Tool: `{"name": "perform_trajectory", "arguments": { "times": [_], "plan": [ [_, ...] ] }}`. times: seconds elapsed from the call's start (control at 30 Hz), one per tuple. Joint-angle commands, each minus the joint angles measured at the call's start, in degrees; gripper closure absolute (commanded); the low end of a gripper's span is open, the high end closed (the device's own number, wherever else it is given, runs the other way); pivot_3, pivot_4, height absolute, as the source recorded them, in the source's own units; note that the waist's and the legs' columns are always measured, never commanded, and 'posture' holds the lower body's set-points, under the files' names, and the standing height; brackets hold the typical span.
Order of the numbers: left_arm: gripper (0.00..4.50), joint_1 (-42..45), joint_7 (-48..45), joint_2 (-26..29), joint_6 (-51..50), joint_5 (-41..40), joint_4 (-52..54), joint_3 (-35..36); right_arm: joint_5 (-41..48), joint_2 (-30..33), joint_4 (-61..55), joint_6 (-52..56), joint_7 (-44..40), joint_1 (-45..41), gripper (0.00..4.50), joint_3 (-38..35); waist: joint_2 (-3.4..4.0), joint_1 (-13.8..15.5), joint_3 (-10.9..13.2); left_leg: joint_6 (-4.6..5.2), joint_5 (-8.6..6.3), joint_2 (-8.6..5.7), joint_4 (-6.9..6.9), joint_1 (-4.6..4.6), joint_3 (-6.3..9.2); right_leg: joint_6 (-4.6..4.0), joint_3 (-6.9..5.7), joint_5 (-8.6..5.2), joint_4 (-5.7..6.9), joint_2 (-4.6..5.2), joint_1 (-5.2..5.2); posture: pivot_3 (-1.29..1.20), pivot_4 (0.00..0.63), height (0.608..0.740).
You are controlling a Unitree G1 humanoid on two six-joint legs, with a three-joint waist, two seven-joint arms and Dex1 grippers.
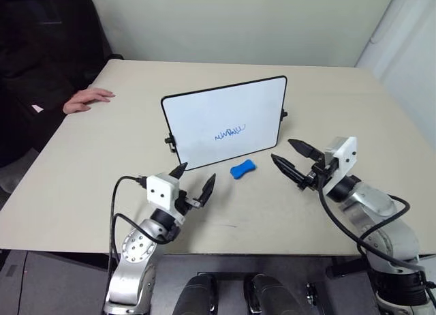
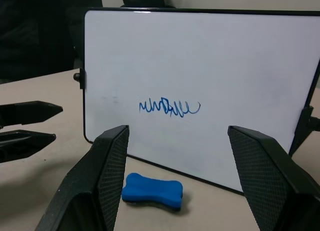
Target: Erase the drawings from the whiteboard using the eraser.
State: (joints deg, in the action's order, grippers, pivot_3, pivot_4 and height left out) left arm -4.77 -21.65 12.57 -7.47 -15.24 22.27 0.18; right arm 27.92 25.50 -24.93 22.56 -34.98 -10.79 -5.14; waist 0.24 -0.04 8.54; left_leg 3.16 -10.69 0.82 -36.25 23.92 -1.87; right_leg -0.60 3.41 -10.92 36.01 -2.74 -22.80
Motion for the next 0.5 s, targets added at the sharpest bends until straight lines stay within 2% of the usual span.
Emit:
{"name": "perform_trajectory", "arguments": {
  "times": [0.03,0.5],
  "plan": [
    [0.06,-0.1,-0.5,0.1,0.8,-1.1,1.0,0.6,0.1,0.1,-0.6,-0.9,0.0,-0.5,1.15,-0.2,-0.01,0.0,0.0,0.0,0.0,0.0,0.0,0.0,0.0,0.0,0.0,0.0,-0.01,0.0,0.01,0.0,0.15,0.74],
    [0.06,-0.6,-1.1,1.2,-1.6,-1.8,2.5,0.4,2.7,1.5,-5.3,7.6,2.9,5.2,1.15,-1.6,-0.01,0.0,0.0,-0.04,-0.03,0.0,0.01,0.0,0.0,0.0,-0.01,0.0,0.01,0.0,0.0,0.0,0.15,0.74]
  ]
}}
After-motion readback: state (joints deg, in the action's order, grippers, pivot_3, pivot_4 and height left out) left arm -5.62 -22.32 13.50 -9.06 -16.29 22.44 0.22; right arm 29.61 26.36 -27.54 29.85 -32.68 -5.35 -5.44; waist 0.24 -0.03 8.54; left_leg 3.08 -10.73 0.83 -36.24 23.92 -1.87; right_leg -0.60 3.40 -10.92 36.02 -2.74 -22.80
